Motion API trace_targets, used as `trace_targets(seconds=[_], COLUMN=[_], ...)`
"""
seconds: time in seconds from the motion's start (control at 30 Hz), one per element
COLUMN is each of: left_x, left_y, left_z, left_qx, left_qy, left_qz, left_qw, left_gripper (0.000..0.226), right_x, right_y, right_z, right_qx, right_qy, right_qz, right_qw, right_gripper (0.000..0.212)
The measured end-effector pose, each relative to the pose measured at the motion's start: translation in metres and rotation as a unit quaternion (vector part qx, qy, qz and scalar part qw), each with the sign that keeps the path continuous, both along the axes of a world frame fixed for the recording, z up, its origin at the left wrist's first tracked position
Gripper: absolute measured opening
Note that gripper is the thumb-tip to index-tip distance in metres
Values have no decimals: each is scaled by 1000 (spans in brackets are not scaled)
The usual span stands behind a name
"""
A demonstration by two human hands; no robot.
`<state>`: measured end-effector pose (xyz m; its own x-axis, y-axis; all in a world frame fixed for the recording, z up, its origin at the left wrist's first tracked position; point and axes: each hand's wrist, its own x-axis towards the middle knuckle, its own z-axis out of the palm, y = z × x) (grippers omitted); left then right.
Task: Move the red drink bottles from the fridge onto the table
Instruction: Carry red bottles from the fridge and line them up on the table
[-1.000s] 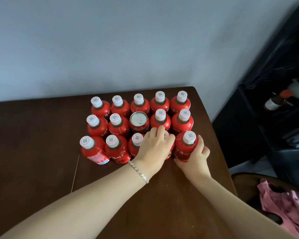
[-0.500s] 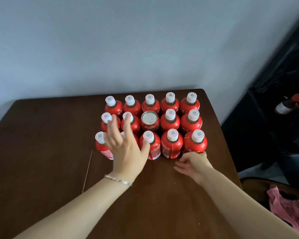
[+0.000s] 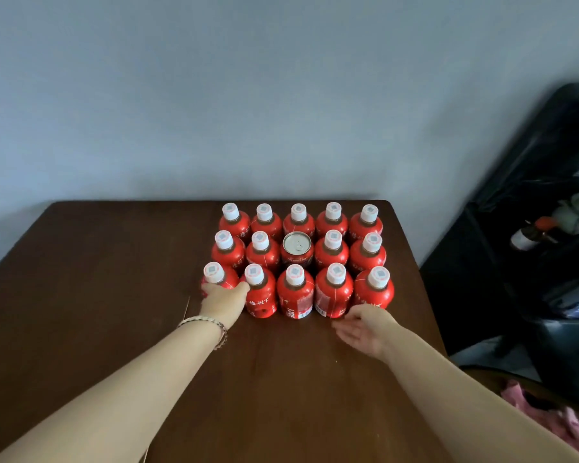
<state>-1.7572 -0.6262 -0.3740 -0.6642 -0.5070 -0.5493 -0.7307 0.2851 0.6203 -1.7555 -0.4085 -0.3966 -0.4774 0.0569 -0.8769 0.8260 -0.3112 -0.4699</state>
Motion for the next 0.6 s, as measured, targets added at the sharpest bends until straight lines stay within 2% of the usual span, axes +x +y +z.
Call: trace_targets(seconds=[0.03,0.1,0.17,0.27,0.37,0.6], left_x=[4,17,29,41,52,113], left_y=[0,6,14,32,51,128], left_z=[2,15,27,47,74,135], left_qx=[8,18,-19,-100,-145,-190], left_qy=[-33,-97,-113,-51,3,131], left_qz=[-43,-182,-332,-476,-555,-709], left_qw=[999,978,936,872,819,666], left_gripper=[49,17,23,37,31,27], right_x=[5,17,32,53,81,203], right_y=[-1,-3,-3,4,17,68], right_z=[6,23,41,57,73,133], right_qx=[21,68,120,204,297,423], right_qy=[-15,-23,-4,54,71,80], right_qz=[50,138,220,306,321,270], right_qw=[998,988,968,928,896,861], right_gripper=[21,10,12,22,35,31])
